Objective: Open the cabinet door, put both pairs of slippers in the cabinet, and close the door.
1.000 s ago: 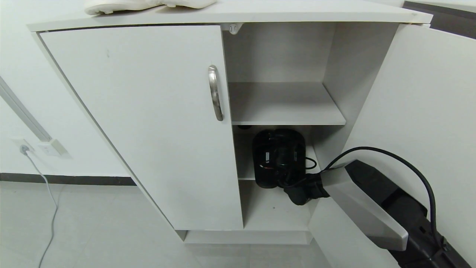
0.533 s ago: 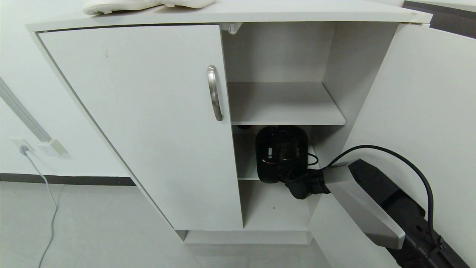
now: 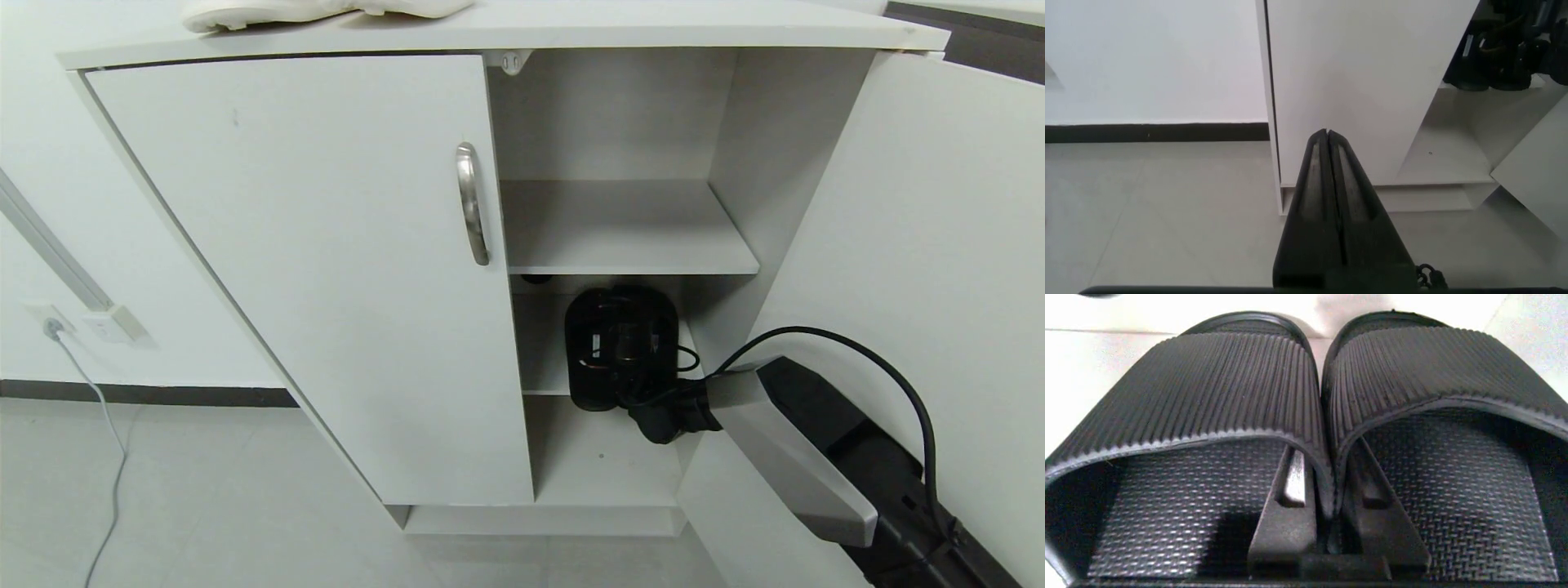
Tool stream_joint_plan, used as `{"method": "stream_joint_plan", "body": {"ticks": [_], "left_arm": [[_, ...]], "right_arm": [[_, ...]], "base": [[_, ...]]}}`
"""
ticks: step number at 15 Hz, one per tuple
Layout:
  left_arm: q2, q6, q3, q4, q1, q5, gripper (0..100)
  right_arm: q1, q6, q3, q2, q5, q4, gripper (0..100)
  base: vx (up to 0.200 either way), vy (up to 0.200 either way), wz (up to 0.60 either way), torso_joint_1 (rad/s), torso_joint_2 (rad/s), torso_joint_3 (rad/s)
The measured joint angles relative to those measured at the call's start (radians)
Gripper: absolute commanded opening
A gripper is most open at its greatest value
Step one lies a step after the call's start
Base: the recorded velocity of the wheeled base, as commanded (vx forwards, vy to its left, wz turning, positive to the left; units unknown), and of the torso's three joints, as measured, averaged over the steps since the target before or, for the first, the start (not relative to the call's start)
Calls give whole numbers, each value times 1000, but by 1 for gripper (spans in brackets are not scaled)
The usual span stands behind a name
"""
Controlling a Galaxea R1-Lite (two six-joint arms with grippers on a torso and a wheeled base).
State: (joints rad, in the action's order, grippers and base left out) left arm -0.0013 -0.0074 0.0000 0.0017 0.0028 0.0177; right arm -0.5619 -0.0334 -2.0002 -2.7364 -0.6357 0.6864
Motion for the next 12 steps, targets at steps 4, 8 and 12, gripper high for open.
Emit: {"method": "stream_joint_plan", "body": {"ticks": [4, 8, 12], "left_arm": [[0, -1, 0, 0, 0, 0, 0], [0, 0, 0, 0, 0, 1, 0], [0, 0, 0, 0, 0, 1, 0]], "right_arm": [[-2, -1, 0, -2, -1, 10, 100], [-7, -2, 83, 23, -1, 71, 100], [-26, -2, 280, 105, -1, 151, 100]], "base": [[0, 0, 0, 0, 0, 0], [0, 0, 0, 0, 0, 0], [0, 0, 0, 0, 0, 0]]}}
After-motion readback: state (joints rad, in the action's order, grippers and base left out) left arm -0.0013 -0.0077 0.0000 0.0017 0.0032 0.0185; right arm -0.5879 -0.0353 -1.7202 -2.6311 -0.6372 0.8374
